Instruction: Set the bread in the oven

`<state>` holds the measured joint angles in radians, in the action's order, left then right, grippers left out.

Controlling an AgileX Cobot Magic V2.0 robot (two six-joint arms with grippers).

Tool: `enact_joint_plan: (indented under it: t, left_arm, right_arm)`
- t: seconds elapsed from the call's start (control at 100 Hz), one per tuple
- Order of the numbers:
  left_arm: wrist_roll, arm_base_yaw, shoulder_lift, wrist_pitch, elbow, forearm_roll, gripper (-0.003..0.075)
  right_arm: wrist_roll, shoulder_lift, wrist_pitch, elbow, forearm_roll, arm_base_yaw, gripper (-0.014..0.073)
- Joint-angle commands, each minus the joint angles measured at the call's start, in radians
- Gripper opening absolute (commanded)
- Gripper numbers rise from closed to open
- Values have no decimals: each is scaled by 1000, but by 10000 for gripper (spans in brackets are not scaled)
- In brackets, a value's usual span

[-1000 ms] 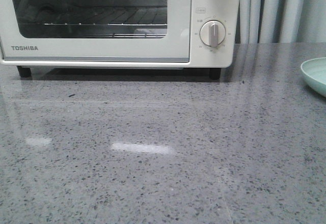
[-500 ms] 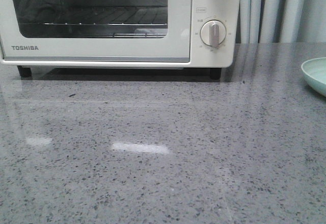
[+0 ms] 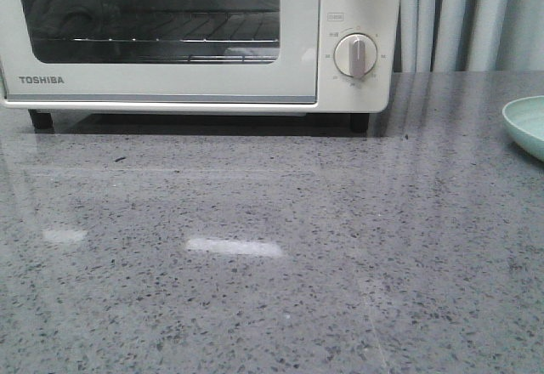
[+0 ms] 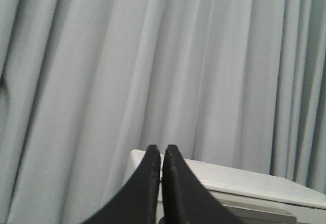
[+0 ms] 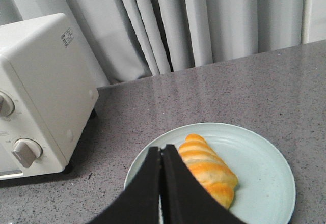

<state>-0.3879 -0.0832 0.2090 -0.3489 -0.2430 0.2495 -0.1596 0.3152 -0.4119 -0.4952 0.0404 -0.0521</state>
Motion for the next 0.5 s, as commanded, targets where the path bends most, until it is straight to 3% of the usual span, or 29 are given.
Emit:
enact_joint_plan:
  t: [0.0, 0.17, 0.49]
  left_arm:
    - [-27, -43, 72, -36, -88, 54, -21]
    - [-27, -149, 214, 41, -215, 85, -21]
    - [-27, -333, 563, 362, -509, 85, -21]
  right_arm:
    - [8, 82, 10, -111, -1, -6, -68]
    - [38, 225, -161, -273, -1, -6, -68]
    - [73, 314, -156, -369, -1, -4, -69]
